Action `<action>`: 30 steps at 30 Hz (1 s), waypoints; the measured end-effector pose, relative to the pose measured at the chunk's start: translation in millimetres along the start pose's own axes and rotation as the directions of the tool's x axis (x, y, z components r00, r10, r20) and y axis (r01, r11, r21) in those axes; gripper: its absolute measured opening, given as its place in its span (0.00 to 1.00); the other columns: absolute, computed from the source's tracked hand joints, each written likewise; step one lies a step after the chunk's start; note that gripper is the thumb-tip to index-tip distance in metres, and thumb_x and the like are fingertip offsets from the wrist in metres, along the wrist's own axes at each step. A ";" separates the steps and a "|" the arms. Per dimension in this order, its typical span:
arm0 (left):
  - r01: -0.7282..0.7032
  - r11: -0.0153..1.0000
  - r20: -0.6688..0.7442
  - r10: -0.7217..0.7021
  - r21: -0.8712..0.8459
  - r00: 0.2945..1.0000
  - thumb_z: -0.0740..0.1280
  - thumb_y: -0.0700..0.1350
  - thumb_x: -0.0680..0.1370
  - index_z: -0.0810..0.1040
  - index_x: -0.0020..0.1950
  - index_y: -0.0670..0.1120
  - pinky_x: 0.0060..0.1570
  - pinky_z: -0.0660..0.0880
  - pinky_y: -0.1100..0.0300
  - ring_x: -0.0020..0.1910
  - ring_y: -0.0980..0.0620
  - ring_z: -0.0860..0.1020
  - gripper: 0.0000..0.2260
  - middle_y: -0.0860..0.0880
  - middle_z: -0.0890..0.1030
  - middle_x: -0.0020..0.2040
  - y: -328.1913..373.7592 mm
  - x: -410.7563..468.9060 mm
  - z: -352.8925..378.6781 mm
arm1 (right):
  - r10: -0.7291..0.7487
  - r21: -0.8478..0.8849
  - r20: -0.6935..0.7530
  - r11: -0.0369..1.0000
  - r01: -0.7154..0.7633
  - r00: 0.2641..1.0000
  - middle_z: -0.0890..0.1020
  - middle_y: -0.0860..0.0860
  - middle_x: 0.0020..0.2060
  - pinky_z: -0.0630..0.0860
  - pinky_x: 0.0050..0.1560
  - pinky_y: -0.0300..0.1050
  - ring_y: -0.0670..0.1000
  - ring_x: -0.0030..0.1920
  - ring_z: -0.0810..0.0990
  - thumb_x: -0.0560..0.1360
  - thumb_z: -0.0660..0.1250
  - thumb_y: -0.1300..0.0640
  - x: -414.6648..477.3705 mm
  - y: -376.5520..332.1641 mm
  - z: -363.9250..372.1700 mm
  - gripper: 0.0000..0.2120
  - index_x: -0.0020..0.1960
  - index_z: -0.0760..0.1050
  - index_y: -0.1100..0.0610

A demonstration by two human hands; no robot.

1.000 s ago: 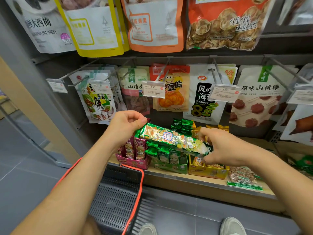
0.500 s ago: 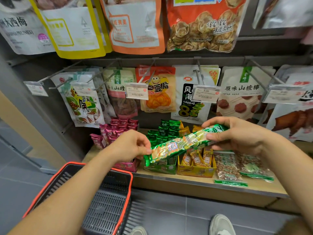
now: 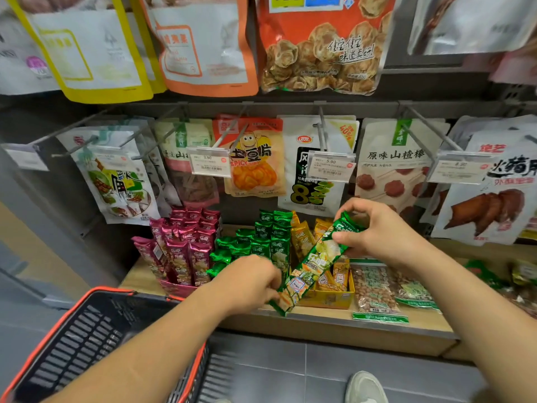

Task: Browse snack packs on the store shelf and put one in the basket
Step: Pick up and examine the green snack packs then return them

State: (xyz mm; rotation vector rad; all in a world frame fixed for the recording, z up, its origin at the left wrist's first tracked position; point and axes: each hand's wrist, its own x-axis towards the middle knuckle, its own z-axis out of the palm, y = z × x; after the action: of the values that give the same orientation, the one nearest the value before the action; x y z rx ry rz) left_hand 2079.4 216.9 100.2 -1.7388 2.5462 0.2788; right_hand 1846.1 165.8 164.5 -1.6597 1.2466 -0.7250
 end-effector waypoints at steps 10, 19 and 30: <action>0.180 0.982 -0.030 -0.178 0.054 0.983 0.70 0.54 0.76 0.74 0.67 0.53 0.65 0.70 0.46 0.71 0.46 0.64 0.20 0.48 0.68 0.72 -34.4 28.2 7.3 | -0.178 -0.332 -0.107 0.934 0.134 0.978 0.76 0.44 0.50 0.72 0.46 0.41 0.43 0.42 0.77 0.73 0.73 0.58 10.1 8.5 45.1 0.19 0.52 0.67 0.42; 0.116 0.993 -0.104 -0.116 -0.009 0.988 0.70 0.49 0.76 0.78 0.63 0.52 0.65 0.70 0.50 0.67 0.49 0.68 0.15 0.52 0.74 0.68 -60.2 34.6 15.0 | -0.219 -0.455 -0.021 0.871 0.186 0.975 0.72 0.43 0.51 0.73 0.51 0.44 0.46 0.49 0.72 0.75 0.70 0.61 25.6 26.1 101.6 0.18 0.52 0.64 0.44; 0.016 0.960 -0.222 -0.081 -0.280 0.972 0.68 0.52 0.77 0.80 0.59 0.52 0.58 0.73 0.56 0.55 0.52 0.77 0.12 0.53 0.82 0.55 -52.1 32.7 19.9 | 0.156 -0.494 0.146 0.867 -0.065 0.977 0.78 0.52 0.63 0.70 0.63 0.41 0.52 0.65 0.75 0.73 0.66 0.68 57.1 50.5 125.8 0.23 0.67 0.74 0.55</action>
State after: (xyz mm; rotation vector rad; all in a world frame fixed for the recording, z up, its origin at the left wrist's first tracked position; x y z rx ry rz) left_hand 2114.5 171.9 69.7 -2.0392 2.7311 0.4779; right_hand 1950.8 147.3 62.8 -1.9838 1.4563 -0.1796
